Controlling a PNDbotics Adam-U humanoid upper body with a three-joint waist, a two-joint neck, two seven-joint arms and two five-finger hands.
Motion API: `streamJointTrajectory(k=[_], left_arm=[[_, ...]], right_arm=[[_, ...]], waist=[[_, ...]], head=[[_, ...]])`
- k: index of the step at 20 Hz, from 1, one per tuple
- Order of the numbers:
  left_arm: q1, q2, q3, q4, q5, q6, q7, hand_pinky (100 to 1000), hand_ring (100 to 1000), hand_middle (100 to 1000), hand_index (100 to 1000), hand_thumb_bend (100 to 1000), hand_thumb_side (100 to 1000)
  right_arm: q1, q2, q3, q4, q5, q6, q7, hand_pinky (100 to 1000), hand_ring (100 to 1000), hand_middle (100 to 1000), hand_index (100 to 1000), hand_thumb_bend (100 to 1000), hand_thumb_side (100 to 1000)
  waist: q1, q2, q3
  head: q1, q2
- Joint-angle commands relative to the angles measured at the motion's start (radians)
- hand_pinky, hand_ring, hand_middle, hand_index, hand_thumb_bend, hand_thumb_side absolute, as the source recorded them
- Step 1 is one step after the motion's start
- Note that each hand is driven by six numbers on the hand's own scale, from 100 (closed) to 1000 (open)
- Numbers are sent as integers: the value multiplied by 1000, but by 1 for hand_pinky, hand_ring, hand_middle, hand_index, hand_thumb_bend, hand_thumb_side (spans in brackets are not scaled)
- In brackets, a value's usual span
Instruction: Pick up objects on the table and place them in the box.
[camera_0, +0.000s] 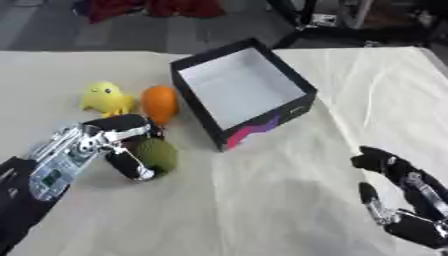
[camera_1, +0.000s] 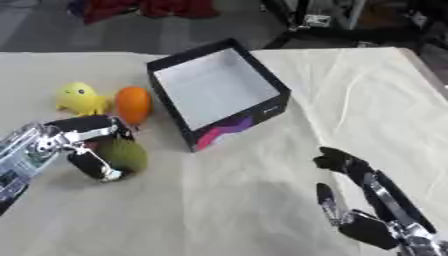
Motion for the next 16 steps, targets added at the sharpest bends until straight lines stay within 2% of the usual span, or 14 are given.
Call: streamJointTrajectory(k=[1, 5, 8, 12, 16], left_arm=[[-9, 36, 32, -35, -17, -5, 22, 525, 423, 416, 589, 212, 180], [-17, 48, 71, -103, -36, -3, 49, 536, 425, 416, 587, 218, 205], [-52, 66, 91, -150, -62, 4, 50, 558, 434, 423, 592, 222, 225], [-143, 69, 93, -164, -103, 9, 38, 572, 444, 432, 599, 219, 238], [-275, 17, 60, -77, -147, 10, 32, 585, 467, 441, 608, 178, 241]], right_arm=[[-5, -19, -2, -10, -6, -2, 1, 892, 823, 776, 928, 100, 382], [-2, -19, -2, -9, -7, -1, 1, 892, 823, 777, 928, 100, 381], [-1, -22, -1, -10, -8, -3, 2, 891, 824, 777, 928, 100, 383], [4, -24, 1, -9, -9, -3, 3, 891, 824, 777, 928, 100, 382], [9, -23, 7, -8, -12, -5, 10, 891, 824, 777, 928, 100, 379]], waist=[[11, -32, 1], [9, -34, 5], [8, -37, 9], [5, -42, 8], [0, -48, 6]], head=[[0, -2], [-4, -2], [-3, -2], [-3, -2], [1, -2]])
